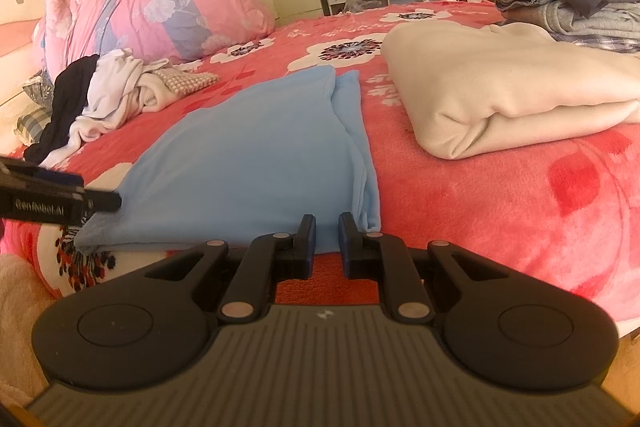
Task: Fold clothes
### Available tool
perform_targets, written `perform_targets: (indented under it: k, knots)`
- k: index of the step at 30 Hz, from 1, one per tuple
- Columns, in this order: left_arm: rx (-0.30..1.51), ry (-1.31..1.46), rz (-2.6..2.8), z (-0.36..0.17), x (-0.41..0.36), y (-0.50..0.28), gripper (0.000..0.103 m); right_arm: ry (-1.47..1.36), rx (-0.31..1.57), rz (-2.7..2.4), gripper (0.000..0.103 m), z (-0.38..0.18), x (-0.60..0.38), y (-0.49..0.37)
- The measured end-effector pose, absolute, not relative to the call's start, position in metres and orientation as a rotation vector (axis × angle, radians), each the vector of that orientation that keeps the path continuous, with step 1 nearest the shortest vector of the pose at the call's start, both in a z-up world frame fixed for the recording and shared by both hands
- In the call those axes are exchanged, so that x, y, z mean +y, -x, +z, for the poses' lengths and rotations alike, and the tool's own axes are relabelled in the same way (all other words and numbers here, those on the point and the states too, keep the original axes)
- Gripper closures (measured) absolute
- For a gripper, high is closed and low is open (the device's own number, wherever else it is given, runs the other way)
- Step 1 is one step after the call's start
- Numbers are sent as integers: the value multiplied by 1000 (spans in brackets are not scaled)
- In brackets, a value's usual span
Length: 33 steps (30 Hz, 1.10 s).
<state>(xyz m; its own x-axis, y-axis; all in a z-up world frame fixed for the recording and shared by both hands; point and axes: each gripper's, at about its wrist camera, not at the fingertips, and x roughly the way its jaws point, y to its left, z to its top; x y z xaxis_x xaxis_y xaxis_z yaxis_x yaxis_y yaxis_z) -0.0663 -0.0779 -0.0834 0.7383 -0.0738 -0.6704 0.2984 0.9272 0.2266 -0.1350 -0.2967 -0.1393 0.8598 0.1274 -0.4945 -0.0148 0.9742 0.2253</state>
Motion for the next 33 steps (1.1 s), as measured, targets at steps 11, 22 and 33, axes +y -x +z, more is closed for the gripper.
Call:
perform_targets:
  k: [11, 22, 33]
  knots:
    - [767, -348, -267, -100, -105, 67, 48, -117, 450, 155, 90, -95, -283, 138]
    - [788, -375, -258, -102, -109, 66, 48, -117, 564, 132, 94, -119, -290, 110]
    - [796, -374, -258, -101, -109, 66, 48, -88, 511, 146, 92, -98, -277, 99]
